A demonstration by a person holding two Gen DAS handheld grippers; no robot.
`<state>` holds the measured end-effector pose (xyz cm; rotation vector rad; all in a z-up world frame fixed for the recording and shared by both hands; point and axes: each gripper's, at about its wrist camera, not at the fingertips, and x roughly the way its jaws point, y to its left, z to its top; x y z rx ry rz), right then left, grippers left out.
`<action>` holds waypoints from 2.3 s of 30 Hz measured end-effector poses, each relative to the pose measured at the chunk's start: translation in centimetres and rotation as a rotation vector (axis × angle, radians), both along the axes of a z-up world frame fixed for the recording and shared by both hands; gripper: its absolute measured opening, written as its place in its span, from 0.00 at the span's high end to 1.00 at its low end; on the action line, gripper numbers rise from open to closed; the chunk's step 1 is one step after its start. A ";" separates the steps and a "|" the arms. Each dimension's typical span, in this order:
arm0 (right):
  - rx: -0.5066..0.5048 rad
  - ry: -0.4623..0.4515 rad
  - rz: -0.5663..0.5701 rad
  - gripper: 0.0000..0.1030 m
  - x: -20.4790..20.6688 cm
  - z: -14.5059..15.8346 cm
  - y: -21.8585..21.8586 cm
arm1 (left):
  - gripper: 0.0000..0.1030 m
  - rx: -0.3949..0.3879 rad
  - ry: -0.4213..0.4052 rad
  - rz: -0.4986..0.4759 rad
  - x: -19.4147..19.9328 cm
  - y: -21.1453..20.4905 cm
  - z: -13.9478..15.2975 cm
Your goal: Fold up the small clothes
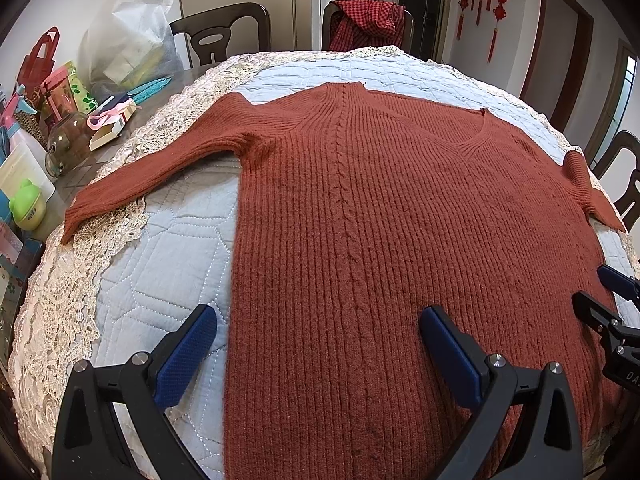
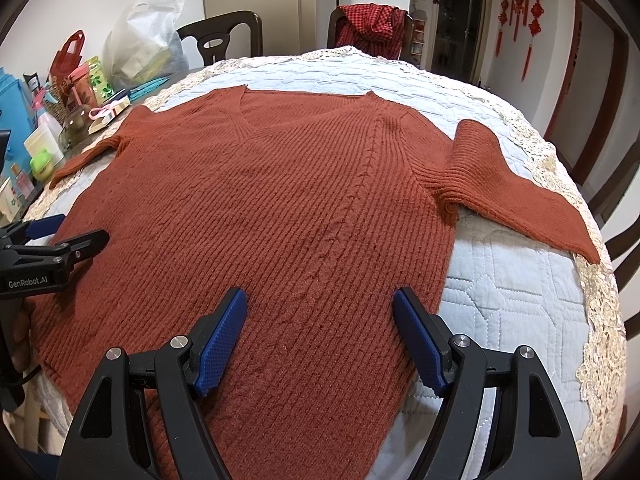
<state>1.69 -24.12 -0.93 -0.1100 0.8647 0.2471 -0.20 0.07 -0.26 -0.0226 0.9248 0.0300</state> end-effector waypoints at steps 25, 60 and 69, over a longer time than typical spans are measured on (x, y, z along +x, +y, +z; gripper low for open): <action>-0.004 -0.001 0.004 0.27 0.0 0.0 0.0 | 0.00 0.005 -0.005 0.006 -0.1 -0.3 0.2; -0.006 0.002 0.003 0.27 0.0 0.0 0.0 | 0.00 0.010 -0.009 0.007 0.1 -0.3 0.3; -0.009 0.022 0.004 0.27 0.1 0.0 0.0 | 0.00 0.008 -0.007 0.009 0.1 -0.2 0.2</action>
